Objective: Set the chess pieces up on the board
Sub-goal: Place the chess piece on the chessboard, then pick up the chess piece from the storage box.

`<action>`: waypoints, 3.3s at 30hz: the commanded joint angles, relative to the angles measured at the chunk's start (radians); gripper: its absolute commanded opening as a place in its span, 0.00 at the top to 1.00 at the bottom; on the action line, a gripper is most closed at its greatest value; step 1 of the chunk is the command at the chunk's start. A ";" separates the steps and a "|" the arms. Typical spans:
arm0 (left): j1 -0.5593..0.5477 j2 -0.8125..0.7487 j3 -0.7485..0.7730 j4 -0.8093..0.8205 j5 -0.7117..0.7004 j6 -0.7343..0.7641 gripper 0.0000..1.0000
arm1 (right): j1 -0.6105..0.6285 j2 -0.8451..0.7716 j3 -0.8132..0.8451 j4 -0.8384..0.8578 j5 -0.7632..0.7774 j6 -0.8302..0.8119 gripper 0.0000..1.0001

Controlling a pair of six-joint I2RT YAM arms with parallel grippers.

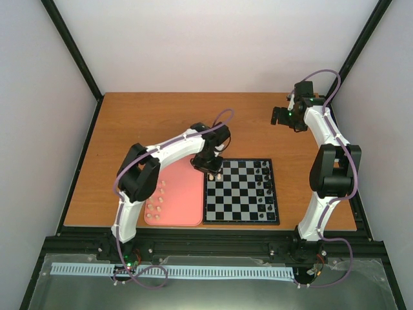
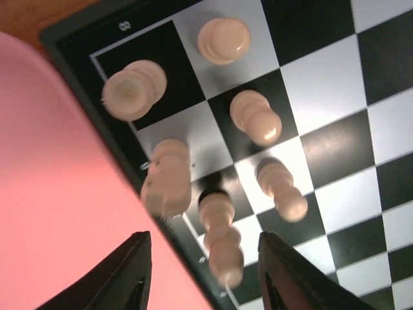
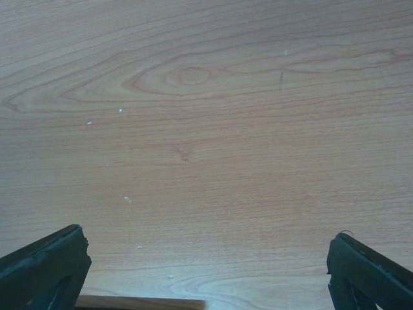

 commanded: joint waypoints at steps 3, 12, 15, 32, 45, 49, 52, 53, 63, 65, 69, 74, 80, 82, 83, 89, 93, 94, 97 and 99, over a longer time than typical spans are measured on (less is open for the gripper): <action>0.001 -0.149 0.044 -0.095 -0.100 0.010 0.46 | -0.012 -0.035 -0.008 0.019 -0.016 0.004 0.00; 0.233 -0.318 -0.208 -0.037 -0.153 -0.013 0.44 | -0.012 -0.023 -0.011 0.023 -0.047 0.009 0.00; 0.307 -0.354 -0.322 0.006 -0.152 -0.003 0.44 | -0.012 -0.022 -0.012 0.023 -0.050 0.006 0.00; 0.384 -0.309 -0.471 0.119 -0.101 0.021 0.56 | -0.012 -0.018 -0.016 0.017 -0.046 0.007 0.00; 0.384 -0.329 -0.552 0.136 -0.072 0.010 0.62 | -0.011 -0.007 -0.014 0.018 -0.047 0.011 0.00; 0.384 -0.325 -0.564 0.141 -0.073 0.014 0.65 | -0.012 -0.008 -0.016 0.017 -0.046 0.010 0.00; 0.384 -0.323 -0.566 0.138 -0.078 0.013 0.67 | -0.011 -0.008 -0.016 0.016 -0.044 0.008 0.00; 0.384 -0.323 -0.565 0.135 -0.079 0.012 0.68 | -0.012 -0.007 -0.016 0.015 -0.042 0.008 0.00; 0.384 -0.325 -0.570 0.129 -0.088 0.014 0.74 | -0.012 -0.004 -0.015 0.014 -0.040 0.008 0.00; 0.383 -0.322 -0.572 0.131 -0.086 0.014 0.80 | -0.012 -0.007 -0.015 0.014 -0.038 0.008 0.00; 0.384 -0.316 -0.560 0.125 -0.083 0.019 0.91 | -0.012 -0.013 -0.018 0.014 -0.035 0.006 0.00; 0.384 -0.317 -0.539 0.114 -0.093 0.025 0.94 | -0.012 -0.014 -0.024 0.017 -0.039 0.011 0.00; 0.383 -0.322 -0.523 0.099 -0.087 0.024 0.97 | -0.012 -0.011 -0.019 0.017 -0.041 0.011 0.00; 0.384 -0.323 -0.520 0.097 -0.087 0.025 0.97 | -0.011 -0.010 -0.022 0.019 -0.043 0.011 0.00; 0.384 -0.324 -0.517 0.095 -0.087 0.025 0.97 | -0.011 -0.009 -0.021 0.020 -0.044 0.013 0.00; 0.359 -0.323 -0.465 0.067 -0.063 0.021 0.99 | -0.011 -0.007 -0.022 0.020 -0.042 0.008 0.00; 0.275 -0.301 -0.378 0.019 -0.050 0.018 0.99 | -0.010 -0.004 -0.017 0.018 -0.043 0.010 0.00; 0.245 -0.294 -0.354 0.007 -0.041 0.016 0.99 | -0.010 -0.004 -0.015 0.018 -0.044 0.010 0.00; 0.163 -0.269 -0.266 -0.024 0.003 0.003 0.99 | -0.011 -0.004 -0.011 0.017 -0.041 0.010 0.00; 0.103 -0.244 -0.210 -0.046 0.023 0.010 0.99 | -0.011 -0.005 -0.013 0.017 -0.041 0.010 0.00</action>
